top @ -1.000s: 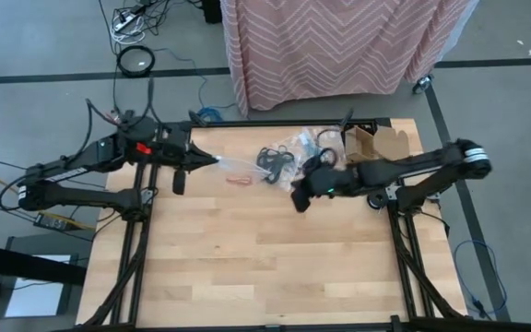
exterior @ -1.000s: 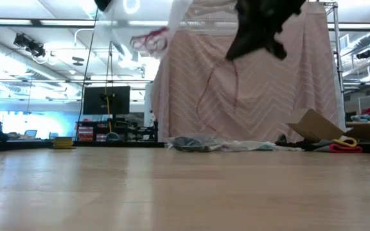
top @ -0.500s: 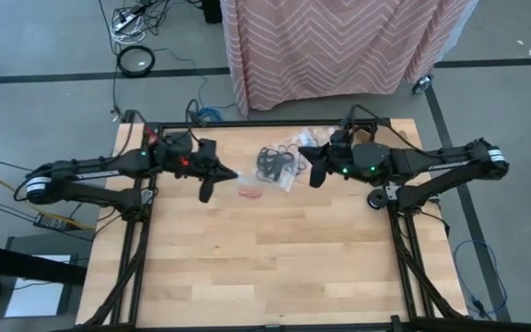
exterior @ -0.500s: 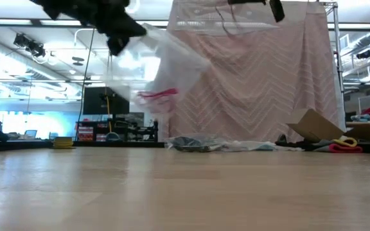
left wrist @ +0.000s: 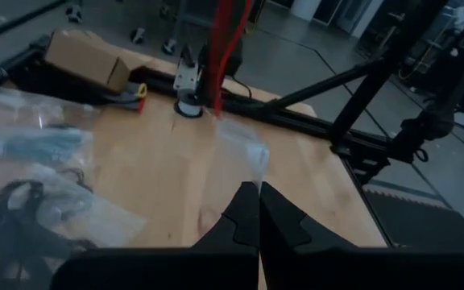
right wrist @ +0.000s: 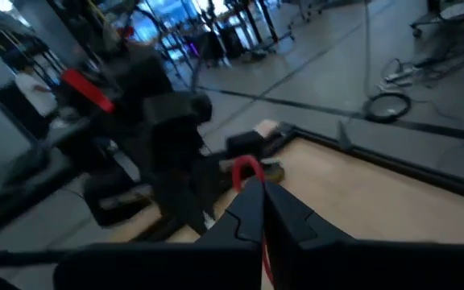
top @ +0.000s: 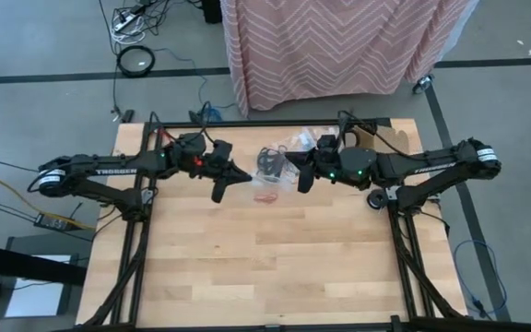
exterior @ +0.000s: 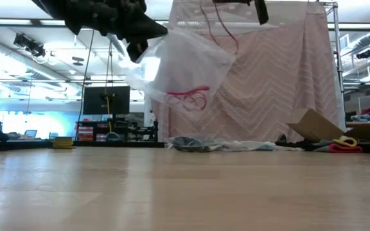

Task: Sort rubber bands
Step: Put the red rubber band into the transparent zip bag, then close the transparent zip bag

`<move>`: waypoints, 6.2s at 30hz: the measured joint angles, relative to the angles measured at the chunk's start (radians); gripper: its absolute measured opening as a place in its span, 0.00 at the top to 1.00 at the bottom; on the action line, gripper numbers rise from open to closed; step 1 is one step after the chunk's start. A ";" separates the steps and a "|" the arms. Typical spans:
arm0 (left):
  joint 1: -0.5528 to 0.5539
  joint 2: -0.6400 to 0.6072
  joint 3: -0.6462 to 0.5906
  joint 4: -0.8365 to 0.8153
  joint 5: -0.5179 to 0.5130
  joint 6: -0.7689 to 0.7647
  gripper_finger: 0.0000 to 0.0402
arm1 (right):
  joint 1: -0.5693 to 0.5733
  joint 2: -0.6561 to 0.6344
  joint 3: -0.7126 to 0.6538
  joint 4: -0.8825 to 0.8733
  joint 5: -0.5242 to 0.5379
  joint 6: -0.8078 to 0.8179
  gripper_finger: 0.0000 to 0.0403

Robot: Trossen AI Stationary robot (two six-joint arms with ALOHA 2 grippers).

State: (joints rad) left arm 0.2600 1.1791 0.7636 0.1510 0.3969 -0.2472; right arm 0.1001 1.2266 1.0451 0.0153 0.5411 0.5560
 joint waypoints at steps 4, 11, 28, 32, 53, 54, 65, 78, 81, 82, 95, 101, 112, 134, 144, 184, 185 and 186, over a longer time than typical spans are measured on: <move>0.000 0.022 0.001 0.001 0.013 0.006 1.00 | 0.000 0.016 0.000 0.054 -0.010 -0.001 1.00; 0.000 0.045 0.001 -0.003 0.028 0.013 1.00 | 0.000 0.018 0.000 0.074 -0.012 -0.009 1.00; 0.000 0.047 0.001 0.005 0.006 0.032 1.00 | 0.000 0.017 0.000 0.118 -0.038 -0.010 1.00; 0.000 0.047 0.001 0.061 0.005 0.005 1.00 | 0.000 0.017 0.000 0.118 -0.040 -0.010 1.00; 0.000 0.047 0.001 0.078 0.004 -0.012 1.00 | 0.001 0.017 0.000 0.206 -0.045 -0.062 1.00; 0.000 0.047 0.001 0.076 0.004 -0.004 1.00 | 0.001 0.017 0.000 0.208 -0.045 -0.062 1.00; 0.000 0.046 0.001 0.070 0.004 0.007 1.00 | 0.001 0.017 0.000 0.208 -0.045 -0.061 1.00; 0.000 0.046 0.001 0.125 0.004 0.000 1.00 | 0.001 0.017 0.000 0.192 -0.061 -0.051 1.00; 0.000 0.046 0.001 0.130 0.004 -0.003 1.00 | 0.001 0.017 0.000 0.192 -0.064 -0.051 1.00; 0.000 0.046 0.001 0.135 0.004 -0.013 1.00 | 0.001 0.017 0.000 0.190 -0.064 -0.051 1.00; 0.000 0.046 0.051 0.212 0.034 -0.050 1.00 | 0.001 0.017 0.000 -0.070 -0.120 0.069 1.00; 0.000 0.046 0.100 0.205 0.082 -0.029 1.00 | -0.001 0.017 0.000 -0.098 -0.196 0.081 1.00; 0.000 0.046 0.117 0.099 0.102 0.000 1.00 | -0.059 0.053 0.001 -0.122 -0.439 0.160 1.00; 0.000 0.047 0.117 -0.066 0.150 0.061 1.00 | -0.122 0.278 0.001 0.088 -0.649 0.139 0.89; 0.000 0.047 0.117 -0.102 0.151 0.067 1.00 | -0.122 0.205 0.001 0.057 -0.703 0.120 0.65; 0.000 0.047 0.117 -0.081 0.201 0.058 1.00 | -0.116 0.291 0.057 0.209 -0.576 -0.198 0.63; 0.000 0.047 0.117 -0.082 0.201 0.058 1.00 | -0.117 0.307 0.074 0.197 -0.588 -0.198 0.63; 0.000 0.047 0.117 -0.084 0.201 0.057 1.00 | -0.118 0.319 0.086 0.188 -0.601 -0.198 0.63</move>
State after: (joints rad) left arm 0.2600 1.2263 0.8806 0.0669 0.5980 -0.1907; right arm -0.0175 1.5458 1.1306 0.2033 -0.0599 0.3576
